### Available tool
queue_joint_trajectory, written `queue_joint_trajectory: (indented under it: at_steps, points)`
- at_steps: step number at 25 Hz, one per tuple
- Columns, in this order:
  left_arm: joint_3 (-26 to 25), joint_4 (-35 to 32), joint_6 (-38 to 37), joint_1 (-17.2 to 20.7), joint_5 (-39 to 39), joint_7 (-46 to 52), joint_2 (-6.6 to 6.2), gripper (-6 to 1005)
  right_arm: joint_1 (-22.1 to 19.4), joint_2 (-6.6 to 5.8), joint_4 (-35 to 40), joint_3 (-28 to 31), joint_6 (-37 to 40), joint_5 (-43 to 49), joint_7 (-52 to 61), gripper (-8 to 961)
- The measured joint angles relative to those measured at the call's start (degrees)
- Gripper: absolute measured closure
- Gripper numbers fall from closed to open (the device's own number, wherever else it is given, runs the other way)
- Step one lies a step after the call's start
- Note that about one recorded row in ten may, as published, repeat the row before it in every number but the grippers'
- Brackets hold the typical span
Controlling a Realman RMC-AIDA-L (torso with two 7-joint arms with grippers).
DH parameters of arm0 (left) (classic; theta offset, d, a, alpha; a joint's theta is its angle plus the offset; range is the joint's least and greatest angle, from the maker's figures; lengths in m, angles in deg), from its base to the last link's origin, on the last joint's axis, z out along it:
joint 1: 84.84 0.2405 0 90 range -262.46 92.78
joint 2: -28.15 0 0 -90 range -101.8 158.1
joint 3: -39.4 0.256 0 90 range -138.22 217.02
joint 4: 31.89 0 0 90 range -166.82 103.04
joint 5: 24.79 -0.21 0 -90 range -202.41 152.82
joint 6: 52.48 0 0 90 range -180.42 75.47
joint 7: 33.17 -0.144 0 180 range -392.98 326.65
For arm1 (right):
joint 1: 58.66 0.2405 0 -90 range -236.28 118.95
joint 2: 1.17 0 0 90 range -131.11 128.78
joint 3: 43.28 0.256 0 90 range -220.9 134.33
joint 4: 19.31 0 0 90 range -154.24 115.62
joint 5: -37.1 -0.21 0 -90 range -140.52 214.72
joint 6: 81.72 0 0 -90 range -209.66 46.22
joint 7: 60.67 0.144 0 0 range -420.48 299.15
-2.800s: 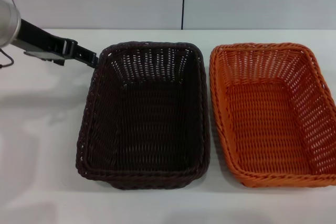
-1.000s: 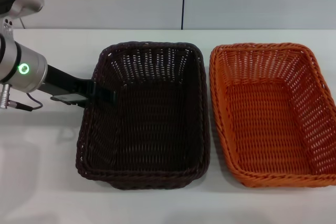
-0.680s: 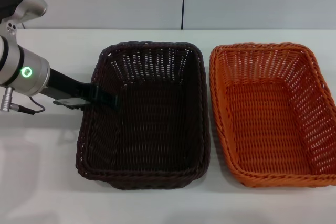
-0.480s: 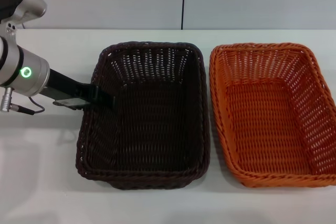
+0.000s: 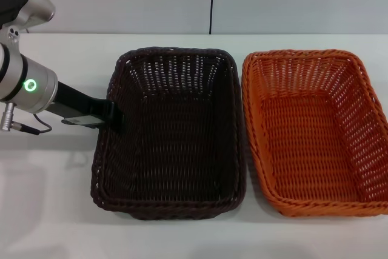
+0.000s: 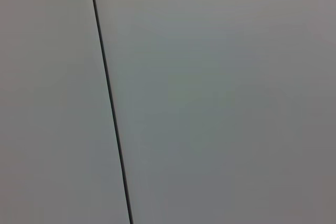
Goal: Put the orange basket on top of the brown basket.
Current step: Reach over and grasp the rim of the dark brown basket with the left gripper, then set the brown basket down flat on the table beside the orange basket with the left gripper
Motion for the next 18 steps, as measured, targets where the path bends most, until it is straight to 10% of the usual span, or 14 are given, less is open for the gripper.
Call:
queue_joint_trajectory:
  at_steps: [18]
  points:
    - [-5.4, 3.6, 3.6, 0.0, 5.8, -4.6, -1.38, 790, 0.0, -0.12, 0.0, 0.2, -0.8, 0.0, 0.0, 239]
